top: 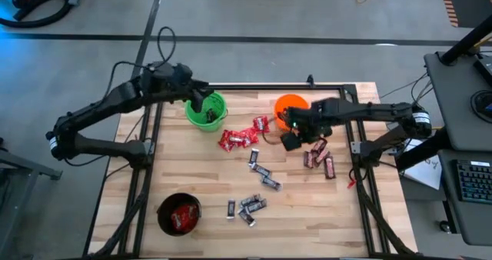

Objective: Sort candy
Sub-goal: Put the brown chocolate into the orange bucket

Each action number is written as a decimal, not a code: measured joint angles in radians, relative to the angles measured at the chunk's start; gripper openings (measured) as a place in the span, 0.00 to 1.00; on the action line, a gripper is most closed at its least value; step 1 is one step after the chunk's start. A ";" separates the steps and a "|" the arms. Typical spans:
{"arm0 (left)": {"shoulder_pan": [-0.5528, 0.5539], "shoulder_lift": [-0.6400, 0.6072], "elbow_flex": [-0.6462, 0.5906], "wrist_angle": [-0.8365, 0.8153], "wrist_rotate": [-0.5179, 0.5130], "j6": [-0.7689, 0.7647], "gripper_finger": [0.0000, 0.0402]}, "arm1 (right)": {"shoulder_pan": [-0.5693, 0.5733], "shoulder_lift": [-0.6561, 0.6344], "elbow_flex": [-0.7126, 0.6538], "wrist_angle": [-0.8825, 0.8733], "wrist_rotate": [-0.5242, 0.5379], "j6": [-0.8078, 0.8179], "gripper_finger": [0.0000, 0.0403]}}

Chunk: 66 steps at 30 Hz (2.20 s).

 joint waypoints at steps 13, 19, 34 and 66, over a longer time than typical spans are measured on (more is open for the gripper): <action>-0.182 -0.085 0.053 0.005 -0.113 -0.130 0.44 | 0.139 -0.002 -0.328 0.211 0.022 0.165 0.60; -0.257 -0.088 0.065 0.011 -0.204 -0.149 0.44 | 0.137 -0.002 -0.473 0.326 0.032 0.224 0.60; -0.287 -0.030 0.060 0.015 -0.241 -0.169 0.44 | 0.137 0.005 -0.597 0.445 0.182 0.244 0.59; -0.287 -0.018 0.061 0.001 -0.245 -0.150 0.44 | 0.124 -0.096 -0.468 0.593 0.186 0.027 0.18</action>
